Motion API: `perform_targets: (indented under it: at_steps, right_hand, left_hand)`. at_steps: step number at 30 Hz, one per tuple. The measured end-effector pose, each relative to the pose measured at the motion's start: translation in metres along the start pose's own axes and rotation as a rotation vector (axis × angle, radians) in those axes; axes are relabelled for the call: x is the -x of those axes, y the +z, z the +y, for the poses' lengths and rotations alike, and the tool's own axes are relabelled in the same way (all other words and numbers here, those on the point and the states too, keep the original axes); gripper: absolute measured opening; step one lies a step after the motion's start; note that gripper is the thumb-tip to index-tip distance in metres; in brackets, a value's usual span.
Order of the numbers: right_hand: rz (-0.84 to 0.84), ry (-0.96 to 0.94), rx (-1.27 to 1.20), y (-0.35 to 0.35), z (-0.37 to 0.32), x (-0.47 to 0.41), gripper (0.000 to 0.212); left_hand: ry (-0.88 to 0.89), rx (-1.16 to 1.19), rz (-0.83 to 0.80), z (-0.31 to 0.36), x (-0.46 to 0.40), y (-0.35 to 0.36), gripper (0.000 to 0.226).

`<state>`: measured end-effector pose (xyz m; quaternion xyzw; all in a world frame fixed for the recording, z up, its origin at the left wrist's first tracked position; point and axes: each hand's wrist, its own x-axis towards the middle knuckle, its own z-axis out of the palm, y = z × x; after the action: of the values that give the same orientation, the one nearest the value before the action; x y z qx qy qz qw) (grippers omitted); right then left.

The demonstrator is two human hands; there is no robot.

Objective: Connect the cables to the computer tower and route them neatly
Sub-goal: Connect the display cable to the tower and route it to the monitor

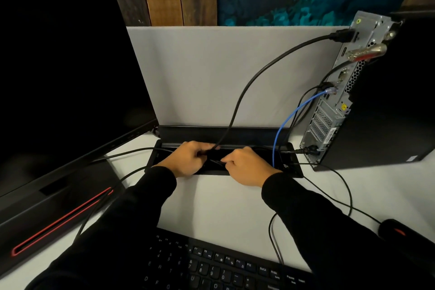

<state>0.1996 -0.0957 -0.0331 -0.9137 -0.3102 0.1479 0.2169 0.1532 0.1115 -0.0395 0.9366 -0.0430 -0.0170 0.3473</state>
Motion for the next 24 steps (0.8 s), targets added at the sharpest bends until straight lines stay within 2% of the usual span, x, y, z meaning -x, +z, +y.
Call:
perform_targets:
  at_steps: [4,8,10,15,19,21,24]
  right_hand:
    - [-0.047,-0.022,-0.074,-0.006,-0.001,0.001,0.035]
    - [-0.104,0.008,0.003,0.001,-0.004,0.002,0.041]
    - [-0.126,0.031,0.081,0.004,-0.01,0.003,0.045]
    - [-0.196,0.084,0.25,0.009,-0.014,0.005,0.074]
    - [-0.119,0.1,0.337,0.018,-0.014,0.003,0.078]
    - [-0.077,0.091,0.316,0.02,-0.011,0.004,0.072]
    - [-0.056,0.061,0.281,0.021,-0.009,0.005,0.065]
  left_hand:
    - [-0.028,-0.038,-0.08,0.006,-0.007,-0.002,0.059]
    - [-0.02,-0.121,-0.17,0.011,-0.01,0.008,0.044]
    - [-0.071,-0.18,-0.193,0.012,-0.013,0.013,0.037]
    - [-0.297,-0.267,0.016,0.006,-0.024,0.012,0.01]
    - [-0.448,-0.296,0.17,0.009,-0.027,0.024,0.032]
    - [-0.462,-0.421,0.2,0.015,-0.025,0.028,0.041]
    - [-0.47,-0.643,0.187,0.023,-0.024,0.028,0.043]
